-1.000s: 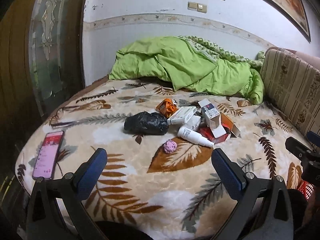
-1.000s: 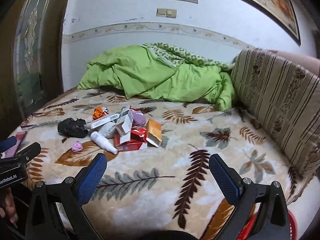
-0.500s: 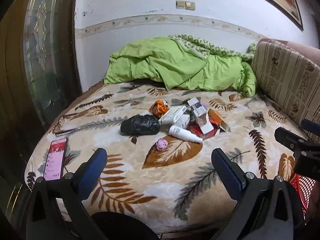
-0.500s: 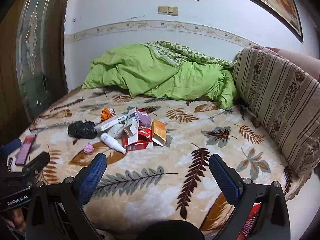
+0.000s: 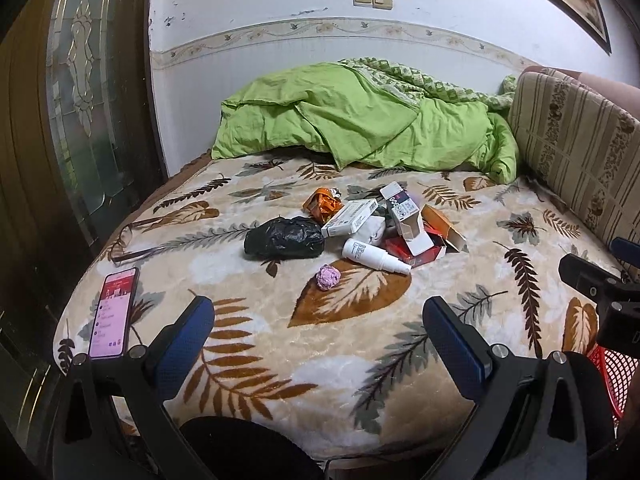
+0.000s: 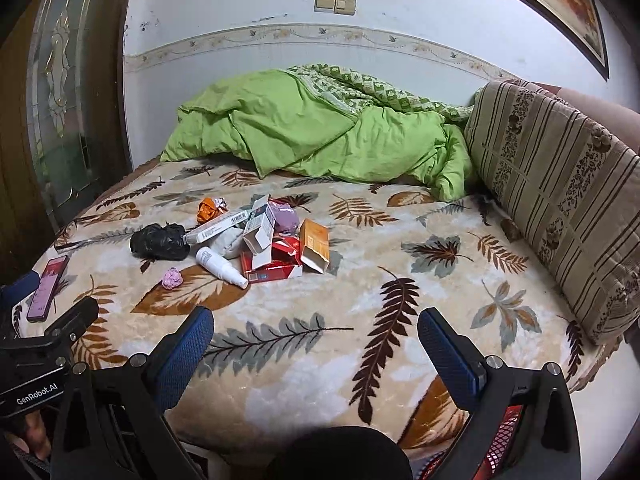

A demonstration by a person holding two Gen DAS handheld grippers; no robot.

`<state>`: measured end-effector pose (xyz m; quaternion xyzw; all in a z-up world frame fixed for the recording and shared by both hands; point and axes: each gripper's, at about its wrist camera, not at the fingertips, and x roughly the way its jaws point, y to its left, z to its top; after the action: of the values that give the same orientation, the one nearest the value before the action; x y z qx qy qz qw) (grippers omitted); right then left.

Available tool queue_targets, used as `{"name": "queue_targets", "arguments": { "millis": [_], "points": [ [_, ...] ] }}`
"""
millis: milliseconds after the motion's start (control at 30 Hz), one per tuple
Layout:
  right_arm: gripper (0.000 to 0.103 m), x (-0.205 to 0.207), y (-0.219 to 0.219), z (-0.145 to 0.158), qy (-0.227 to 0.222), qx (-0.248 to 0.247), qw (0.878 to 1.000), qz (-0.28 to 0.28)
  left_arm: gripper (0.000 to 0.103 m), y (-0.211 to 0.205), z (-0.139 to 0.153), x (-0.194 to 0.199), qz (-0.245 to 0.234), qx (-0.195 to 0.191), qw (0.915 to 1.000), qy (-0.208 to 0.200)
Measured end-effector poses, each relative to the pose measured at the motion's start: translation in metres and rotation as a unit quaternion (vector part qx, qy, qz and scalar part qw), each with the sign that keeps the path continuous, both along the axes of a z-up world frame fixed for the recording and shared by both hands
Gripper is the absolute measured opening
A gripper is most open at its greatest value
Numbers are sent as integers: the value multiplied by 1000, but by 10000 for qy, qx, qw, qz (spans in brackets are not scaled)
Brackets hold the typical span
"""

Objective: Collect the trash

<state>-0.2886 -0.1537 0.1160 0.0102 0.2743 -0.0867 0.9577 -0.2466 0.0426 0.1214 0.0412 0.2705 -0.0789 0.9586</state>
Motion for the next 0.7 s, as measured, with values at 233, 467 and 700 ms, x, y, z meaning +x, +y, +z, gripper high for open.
{"name": "queue_targets", "arguments": {
  "millis": [233,467,700],
  "points": [
    [102,3,-5,-3,146,129,9998,16,103,0,-1,0,5,5,10000,8],
    [102,5,-6,-5,243,223,9995,17,103,2,-6,-1,16,-10,10000,64],
    [102,5,-7,-5,221,217,9995,-17,103,2,-8,0,18,8,9999,100]
  ]
}}
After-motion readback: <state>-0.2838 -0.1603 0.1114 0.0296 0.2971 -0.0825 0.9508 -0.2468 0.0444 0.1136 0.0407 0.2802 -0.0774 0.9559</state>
